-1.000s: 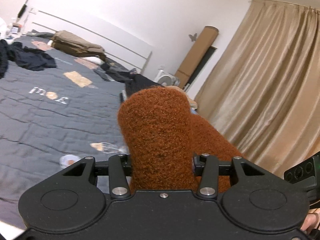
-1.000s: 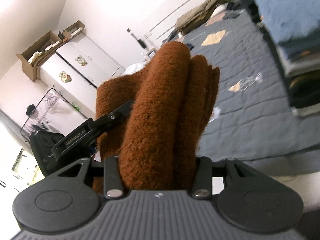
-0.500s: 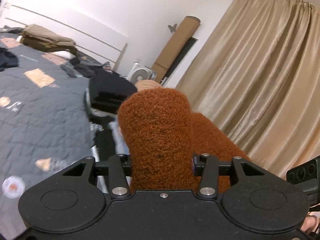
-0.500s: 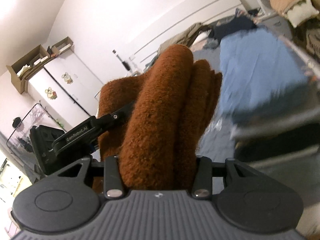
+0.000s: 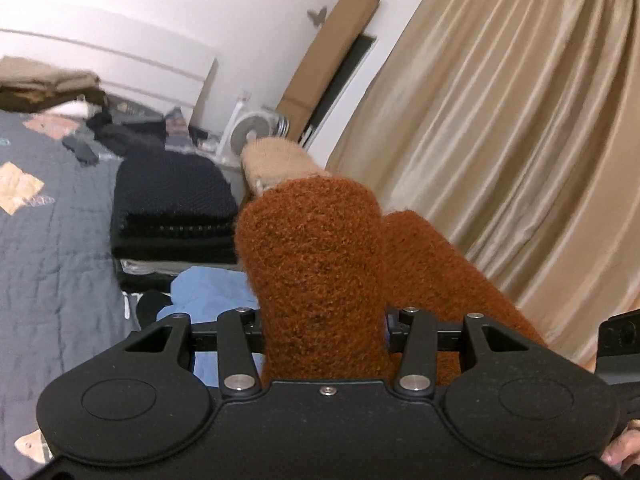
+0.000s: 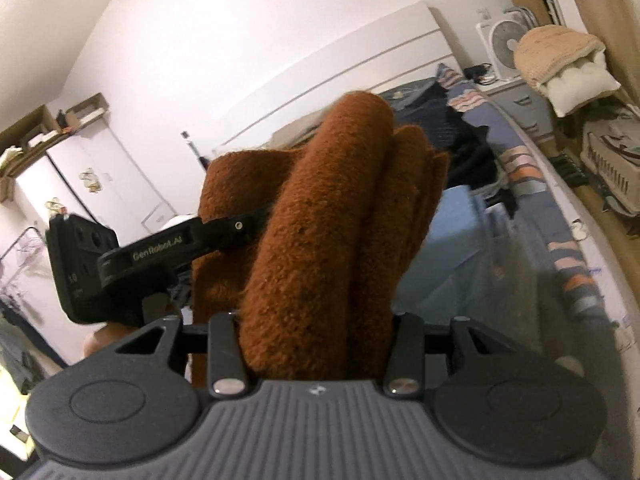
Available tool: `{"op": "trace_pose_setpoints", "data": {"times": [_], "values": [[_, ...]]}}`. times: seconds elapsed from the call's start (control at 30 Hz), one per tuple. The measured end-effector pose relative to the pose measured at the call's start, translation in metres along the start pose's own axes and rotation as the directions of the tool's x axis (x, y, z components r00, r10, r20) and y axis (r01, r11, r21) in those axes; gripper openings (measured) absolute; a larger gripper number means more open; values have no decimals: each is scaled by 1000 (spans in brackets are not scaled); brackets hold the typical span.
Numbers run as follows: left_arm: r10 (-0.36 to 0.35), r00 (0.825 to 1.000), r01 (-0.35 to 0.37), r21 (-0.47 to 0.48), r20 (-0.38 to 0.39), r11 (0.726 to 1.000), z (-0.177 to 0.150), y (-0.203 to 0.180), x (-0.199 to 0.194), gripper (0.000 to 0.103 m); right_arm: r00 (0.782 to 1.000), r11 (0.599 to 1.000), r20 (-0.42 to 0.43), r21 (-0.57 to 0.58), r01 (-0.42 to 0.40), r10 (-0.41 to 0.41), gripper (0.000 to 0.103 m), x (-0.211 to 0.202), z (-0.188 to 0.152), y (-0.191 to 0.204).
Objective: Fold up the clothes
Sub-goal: 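Lift and carry the brown bundle with both tools toward the clothes stack, then lower the brown bundle onto the blue clothes stack and open both tools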
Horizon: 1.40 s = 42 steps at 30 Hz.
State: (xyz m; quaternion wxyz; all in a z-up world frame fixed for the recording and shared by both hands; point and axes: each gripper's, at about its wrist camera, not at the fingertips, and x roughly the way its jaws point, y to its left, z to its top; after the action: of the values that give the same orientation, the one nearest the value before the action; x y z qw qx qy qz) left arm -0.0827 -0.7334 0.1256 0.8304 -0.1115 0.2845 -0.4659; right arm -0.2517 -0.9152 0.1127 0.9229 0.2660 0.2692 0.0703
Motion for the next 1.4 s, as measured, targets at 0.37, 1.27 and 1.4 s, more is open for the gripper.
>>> {"op": "trace_pose_setpoints", "data": {"times": [0.37, 1.27, 1.4], "values": [[45, 995, -48, -30, -92, 998, -12, 54, 72, 48, 1000, 999, 22, 31, 18, -19, 49, 60, -2, -75], [-108, 992, 110, -36, 72, 993, -9, 15, 14, 78, 996, 997, 91, -78, 0, 7, 66, 12, 0, -58], [-79, 996, 84, -114, 47, 990, -7, 38, 45, 77, 995, 1000, 98, -25, -11, 13, 66, 17, -12, -83]]}}
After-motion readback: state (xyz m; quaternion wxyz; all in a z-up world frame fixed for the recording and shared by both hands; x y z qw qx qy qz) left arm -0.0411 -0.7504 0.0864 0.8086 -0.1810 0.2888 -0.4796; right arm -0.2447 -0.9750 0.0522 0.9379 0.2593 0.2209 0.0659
